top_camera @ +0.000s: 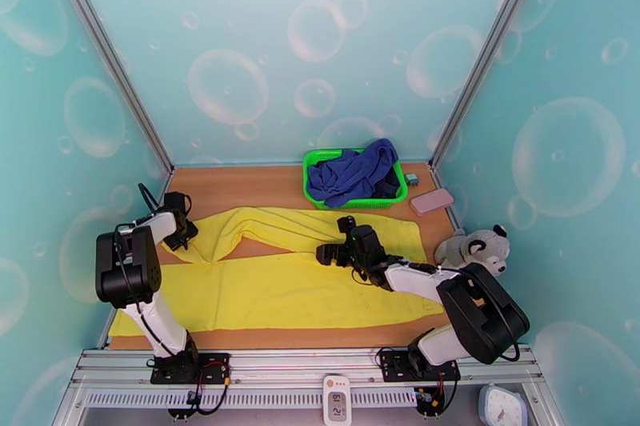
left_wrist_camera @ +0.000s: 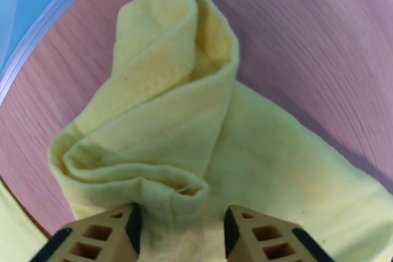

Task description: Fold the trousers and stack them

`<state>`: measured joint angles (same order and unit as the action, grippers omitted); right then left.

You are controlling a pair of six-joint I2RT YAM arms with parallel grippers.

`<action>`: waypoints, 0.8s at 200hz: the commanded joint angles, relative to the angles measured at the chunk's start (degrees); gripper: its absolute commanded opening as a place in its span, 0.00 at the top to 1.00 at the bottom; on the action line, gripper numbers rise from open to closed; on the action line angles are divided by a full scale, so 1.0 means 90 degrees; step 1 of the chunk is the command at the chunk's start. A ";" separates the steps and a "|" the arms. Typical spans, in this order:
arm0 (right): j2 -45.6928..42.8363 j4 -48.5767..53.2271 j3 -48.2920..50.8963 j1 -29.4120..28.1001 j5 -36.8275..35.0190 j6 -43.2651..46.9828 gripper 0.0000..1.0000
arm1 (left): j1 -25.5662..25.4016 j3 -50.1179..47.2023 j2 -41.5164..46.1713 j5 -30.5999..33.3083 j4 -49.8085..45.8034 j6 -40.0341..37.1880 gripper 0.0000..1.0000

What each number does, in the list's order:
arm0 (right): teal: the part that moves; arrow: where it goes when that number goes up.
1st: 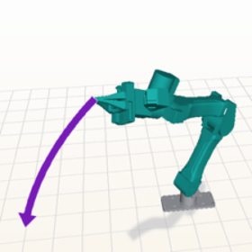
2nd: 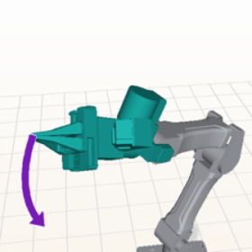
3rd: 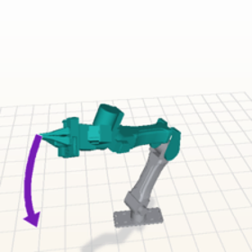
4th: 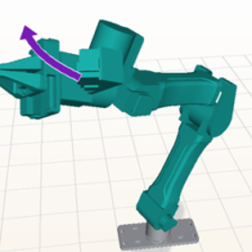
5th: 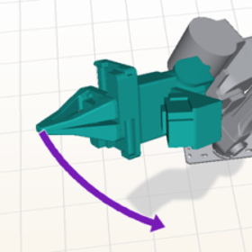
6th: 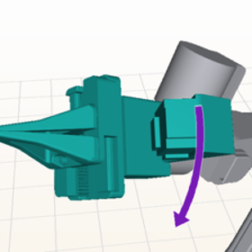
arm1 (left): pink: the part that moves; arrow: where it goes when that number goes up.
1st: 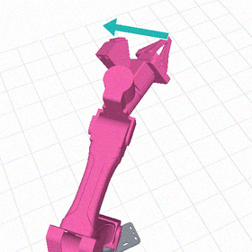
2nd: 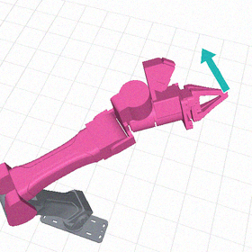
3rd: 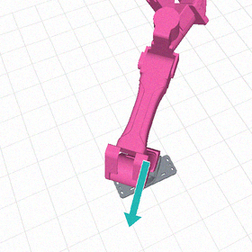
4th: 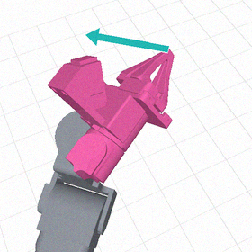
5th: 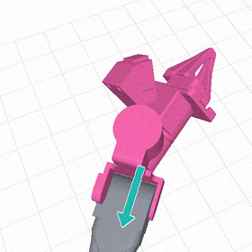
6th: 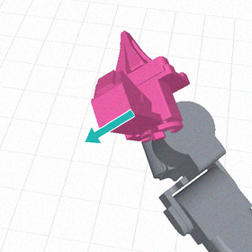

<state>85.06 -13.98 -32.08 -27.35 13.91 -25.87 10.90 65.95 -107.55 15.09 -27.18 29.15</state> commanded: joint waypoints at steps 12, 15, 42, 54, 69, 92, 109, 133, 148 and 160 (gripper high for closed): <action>-0.0126 -0.0215 0.0143 0.0041 0.0119 0.0037 0.01 | -0.0020 -0.0008 -0.0031 0.0172 -0.0219 -0.0083 0.81; -0.0120 -0.0215 0.0138 0.0047 0.0119 0.0042 0.01 | -0.0019 -0.0020 -0.0012 0.0190 -0.0215 -0.0093 0.84; -0.0077 -0.0168 0.0098 0.0100 0.0192 0.0072 0.01 | 0.0000 -0.0131 0.0340 0.0357 -0.0175 -0.0150 0.95; -0.0070 -0.0146 0.0078 0.0106 0.0193 0.0091 0.01 | 0.0000 -0.0119 0.0558 0.0440 -0.0186 -0.0186 0.96; -0.0067 -0.0146 0.0048 0.0106 0.0202 0.0082 0.01 | 0.0020 -0.0092 0.0894 0.0533 -0.0249 -0.0230 1.00; -0.0018 -0.0203 0.0038 0.0094 0.0222 0.0023 0.01 | 0.0121 -0.0148 0.1515 0.0559 -0.0395 -0.0325 1.00; 0.0057 -0.0281 0.0048 0.0098 0.0274 -0.0022 0.01 | 0.0305 -0.0321 0.1968 0.0563 -0.0556 -0.0456 1.00; 0.0198 -0.0396 0.0018 0.0084 0.0366 -0.0048 0.01 | 0.0712 -0.0774 0.2679 0.0548 -0.0871 -0.0572 0.99; 0.0298 -0.0393 -0.0034 0.0084 0.0403 -0.0048 0.01 | 0.1006 -0.1272 0.3298 0.0330 -0.0983 -0.0557 0.93; 0.0360 -0.0394 -0.0082 0.0081 0.0433 -0.0026 0.01 | 0.1268 -0.1687 0.3878 0.0121 -0.0987 -0.0450 0.83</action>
<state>86.65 -16.12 -31.73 -26.61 16.69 -25.89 18.85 56.93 -80.01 18.22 -31.48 25.26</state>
